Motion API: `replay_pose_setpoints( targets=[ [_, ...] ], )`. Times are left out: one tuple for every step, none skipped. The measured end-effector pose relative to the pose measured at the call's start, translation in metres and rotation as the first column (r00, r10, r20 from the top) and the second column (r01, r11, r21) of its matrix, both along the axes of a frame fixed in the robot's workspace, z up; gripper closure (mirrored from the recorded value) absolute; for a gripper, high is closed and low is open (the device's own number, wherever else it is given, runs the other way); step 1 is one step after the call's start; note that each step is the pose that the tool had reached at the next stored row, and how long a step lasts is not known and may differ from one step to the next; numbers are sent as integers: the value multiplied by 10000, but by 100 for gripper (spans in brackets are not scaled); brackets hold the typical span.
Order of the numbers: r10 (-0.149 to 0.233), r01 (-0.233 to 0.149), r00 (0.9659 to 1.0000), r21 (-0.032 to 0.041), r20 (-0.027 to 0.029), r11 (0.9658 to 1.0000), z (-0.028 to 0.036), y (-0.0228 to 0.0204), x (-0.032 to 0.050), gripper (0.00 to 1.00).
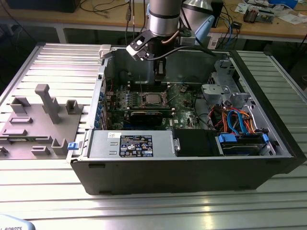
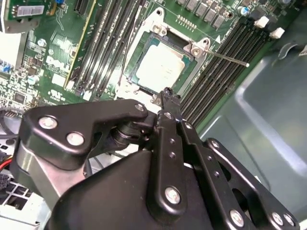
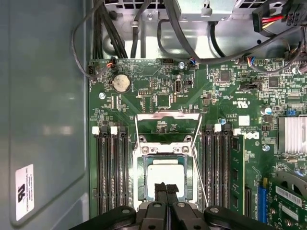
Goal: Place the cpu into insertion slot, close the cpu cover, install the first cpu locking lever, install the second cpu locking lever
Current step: 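Place the cpu into insertion slot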
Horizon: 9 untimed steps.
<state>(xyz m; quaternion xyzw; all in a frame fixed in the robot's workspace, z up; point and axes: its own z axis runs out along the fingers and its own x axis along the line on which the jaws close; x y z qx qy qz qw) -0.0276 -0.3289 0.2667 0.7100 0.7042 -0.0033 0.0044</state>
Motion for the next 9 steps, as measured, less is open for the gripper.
replay_pose_setpoints(
  targets=[
    [9,-9,10000,0,-7,10000,43,0,5,89],
    [12,-12,10000,1,-7,10000,96,0,5,89],
    [14,-14,10000,2,-7,10000,126,0,6,89],
    [14,-14,10000,0,-7,10000,138,0,6,89],
    [14,-14,10000,1,-6,10000,149,0,6,89],
    [14,-14,10000,1,-7,10000,158,0,6,89],
    [14,-14,10000,1,-7,10000,167,0,6,89],
    [14,-14,10000,1,-7,10000,184,0,6,89],
    [14,-14,10000,1,-6,10000,194,0,6,89]
  ],
)
